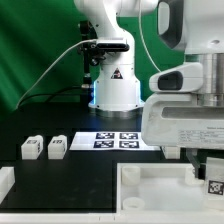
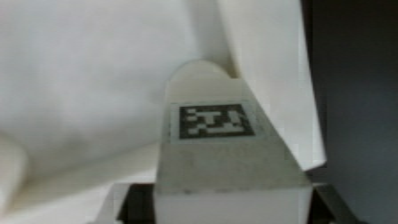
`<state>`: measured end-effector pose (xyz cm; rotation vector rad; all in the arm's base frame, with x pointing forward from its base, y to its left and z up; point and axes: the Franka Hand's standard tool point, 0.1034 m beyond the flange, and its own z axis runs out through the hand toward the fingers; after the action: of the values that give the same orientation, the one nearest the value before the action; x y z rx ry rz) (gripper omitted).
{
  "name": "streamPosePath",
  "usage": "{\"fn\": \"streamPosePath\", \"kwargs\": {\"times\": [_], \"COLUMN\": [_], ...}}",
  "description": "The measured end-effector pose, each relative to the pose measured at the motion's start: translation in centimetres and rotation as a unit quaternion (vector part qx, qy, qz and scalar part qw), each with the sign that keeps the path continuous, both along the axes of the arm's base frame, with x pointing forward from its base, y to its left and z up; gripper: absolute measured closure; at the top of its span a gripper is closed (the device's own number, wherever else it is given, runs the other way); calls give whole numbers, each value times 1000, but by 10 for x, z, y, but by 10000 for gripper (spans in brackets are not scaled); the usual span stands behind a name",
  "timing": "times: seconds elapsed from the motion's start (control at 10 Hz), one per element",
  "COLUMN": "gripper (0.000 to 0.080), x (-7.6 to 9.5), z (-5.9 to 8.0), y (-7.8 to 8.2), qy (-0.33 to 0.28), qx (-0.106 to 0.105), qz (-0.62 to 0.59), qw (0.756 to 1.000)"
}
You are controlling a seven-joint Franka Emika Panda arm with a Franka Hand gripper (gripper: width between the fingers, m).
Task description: Assemble one leg
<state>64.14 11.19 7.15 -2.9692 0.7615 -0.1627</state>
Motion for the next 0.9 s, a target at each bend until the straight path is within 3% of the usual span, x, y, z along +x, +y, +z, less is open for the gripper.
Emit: {"fn": "streamPosePath", "kwargs": {"times": [0.2, 0.3, 0.4, 0.6, 0.7, 0.9], "gripper": [501, 501, 501, 501, 501, 502], "x": [-4, -6, -8, -9, -9, -9], "z": [-1, -1, -1, -1, 0, 0], "y": [-1, 0, 3, 4, 6, 6], "qy": [13, 28, 43, 64, 69, 68], "qx": [17, 33, 41, 79, 85, 84], "qz": [-167, -270, -350, -514, -562, -556], "qw": [986, 962, 935, 852, 820, 824]}}
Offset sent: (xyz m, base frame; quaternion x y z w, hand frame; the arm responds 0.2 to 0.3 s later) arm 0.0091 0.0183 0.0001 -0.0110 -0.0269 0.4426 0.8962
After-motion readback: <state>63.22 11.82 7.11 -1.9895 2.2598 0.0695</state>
